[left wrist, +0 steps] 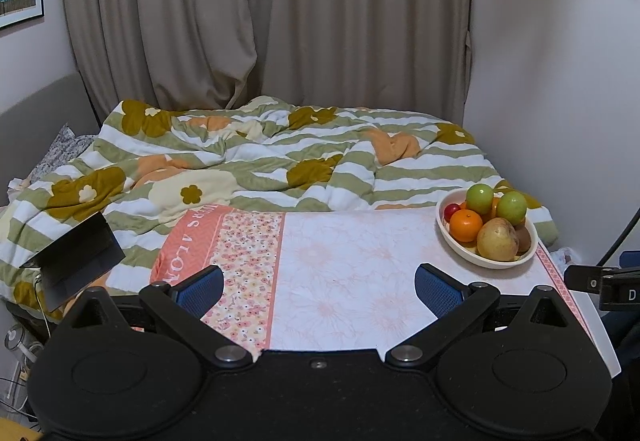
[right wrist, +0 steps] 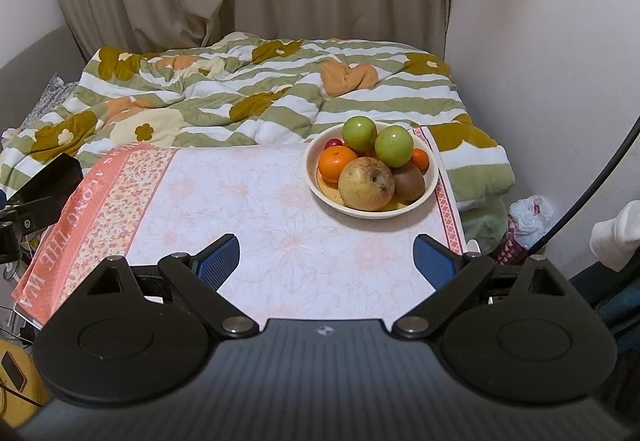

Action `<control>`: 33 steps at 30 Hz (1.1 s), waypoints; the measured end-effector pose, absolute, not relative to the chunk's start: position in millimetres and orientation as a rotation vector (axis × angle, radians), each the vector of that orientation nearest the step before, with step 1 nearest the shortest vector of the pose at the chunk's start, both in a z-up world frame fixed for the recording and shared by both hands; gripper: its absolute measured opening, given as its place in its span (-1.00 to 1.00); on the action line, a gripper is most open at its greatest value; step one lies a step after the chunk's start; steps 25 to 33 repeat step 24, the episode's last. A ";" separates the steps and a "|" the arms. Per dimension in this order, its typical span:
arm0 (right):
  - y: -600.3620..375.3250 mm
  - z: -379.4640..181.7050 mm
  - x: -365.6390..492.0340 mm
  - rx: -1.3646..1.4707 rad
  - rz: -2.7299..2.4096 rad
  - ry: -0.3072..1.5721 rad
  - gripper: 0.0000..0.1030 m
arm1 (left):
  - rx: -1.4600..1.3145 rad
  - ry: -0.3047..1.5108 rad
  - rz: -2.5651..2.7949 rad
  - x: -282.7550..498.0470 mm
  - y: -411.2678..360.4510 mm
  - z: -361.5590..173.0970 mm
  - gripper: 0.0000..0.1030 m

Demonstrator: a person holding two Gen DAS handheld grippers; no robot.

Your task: Organize fruits

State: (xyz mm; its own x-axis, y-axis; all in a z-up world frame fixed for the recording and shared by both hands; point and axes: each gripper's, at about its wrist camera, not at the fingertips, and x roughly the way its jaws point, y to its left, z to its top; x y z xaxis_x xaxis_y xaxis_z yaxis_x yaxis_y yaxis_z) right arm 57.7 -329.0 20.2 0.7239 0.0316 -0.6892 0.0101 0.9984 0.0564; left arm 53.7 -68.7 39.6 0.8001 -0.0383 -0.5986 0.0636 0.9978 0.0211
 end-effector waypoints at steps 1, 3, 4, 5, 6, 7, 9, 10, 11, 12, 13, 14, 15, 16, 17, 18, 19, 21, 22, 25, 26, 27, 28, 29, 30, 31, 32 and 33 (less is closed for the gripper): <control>-328.9 19.7 57.3 0.058 0.012 0.761 1.00 | 0.040 0.641 -0.056 53.3 -69.0 39.8 1.00; -328.9 20.5 57.7 0.059 0.012 0.761 1.00 | 0.037 0.640 -0.058 52.9 -69.3 40.3 1.00; -328.6 20.0 57.5 0.059 0.012 0.761 1.00 | 0.032 0.639 -0.062 52.1 -69.4 40.7 1.00; -328.7 20.3 57.5 0.057 0.012 0.761 1.00 | 0.028 0.639 -0.065 51.4 -69.6 41.1 1.00; -329.0 20.6 57.6 0.057 0.013 0.760 1.00 | 0.025 0.637 -0.068 50.0 -69.9 41.6 1.00; -329.0 20.2 57.5 0.056 0.013 0.759 1.00 | 0.022 0.635 -0.070 49.2 -69.6 42.0 1.00; -327.2 19.0 56.1 0.054 0.013 0.756 1.00 | 0.022 0.632 -0.059 47.2 -69.3 42.6 1.00; -326.1 19.2 55.3 0.055 0.013 0.754 1.00 | 0.021 0.630 -0.055 46.5 -68.9 43.0 1.00; -325.2 19.2 54.6 0.055 0.013 0.752 1.00 | 0.017 0.628 -0.056 45.8 -68.0 43.4 1.00; -324.3 20.6 53.1 0.055 0.012 0.751 1.00 | 0.012 0.627 -0.056 45.5 -65.8 43.5 1.00; -323.2 20.9 52.4 0.055 0.012 0.750 1.00 | 0.005 0.627 -0.055 45.5 -64.6 43.9 1.00; -323.0 21.2 52.3 0.055 0.013 0.750 1.00 | -0.001 0.627 -0.058 45.4 -62.6 43.8 1.00; -322.0 21.7 51.9 0.055 0.013 0.750 1.00 | -0.006 0.628 -0.058 45.2 -61.3 43.6 1.00; -321.3 21.2 51.9 0.055 0.013 0.750 1.00 | -0.007 0.627 -0.056 45.5 -61.2 43.6 1.00; -321.9 21.4 51.9 0.055 0.013 0.749 1.00 | -0.007 0.627 -0.055 45.8 -60.1 43.3 1.00; -322.2 21.6 52.2 0.056 0.013 0.750 1.00 | -0.004 0.627 -0.053 46.3 -60.4 43.4 1.00; -322.1 21.4 52.2 0.056 0.013 0.750 1.00 | -0.002 0.626 -0.052 46.8 -59.6 43.1 1.00; -321.8 21.1 52.2 0.056 0.012 0.751 1.00 | -0.002 0.623 -0.054 47.1 -59.2 42.8 1.00; -322.2 21.3 52.1 0.055 0.012 0.750 1.00 | -0.003 0.621 -0.054 47.8 -58.5 43.0 1.00; -321.4 22.2 51.9 0.056 0.011 0.751 1.00 | -0.002 0.623 -0.053 48.3 -57.9 42.9 1.00; -321.4 22.2 51.9 0.056 0.011 0.751 1.00 | -0.002 0.623 -0.053 48.3 -57.9 42.9 1.00; -321.4 22.2 51.9 0.056 0.011 0.751 1.00 | -0.002 0.623 -0.053 48.3 -57.9 42.9 1.00; -321.4 22.2 51.9 0.056 0.011 0.751 1.00 | -0.002 0.623 -0.053 48.3 -57.9 42.9 1.00; -321.4 22.2 51.9 0.056 0.011 0.751 1.00 | -0.002 0.623 -0.053 48.3 -57.9 42.9 1.00; -321.4 22.2 51.9 0.056 0.011 0.751 1.00 | -0.002 0.623 -0.053 48.3 -57.9 42.9 1.00; -321.4 22.2 51.9 0.056 0.011 0.751 1.00 | -0.002 0.623 -0.053 48.3 -57.9 42.9 1.00; -321.4 22.2 51.9 0.056 0.011 0.751 1.00 | -0.002 0.623 -0.053 48.3 -57.9 42.9 1.00; -321.4 22.2 51.9 0.056 0.011 0.751 1.00 | -0.002 0.623 -0.053 48.3 -57.9 42.9 1.00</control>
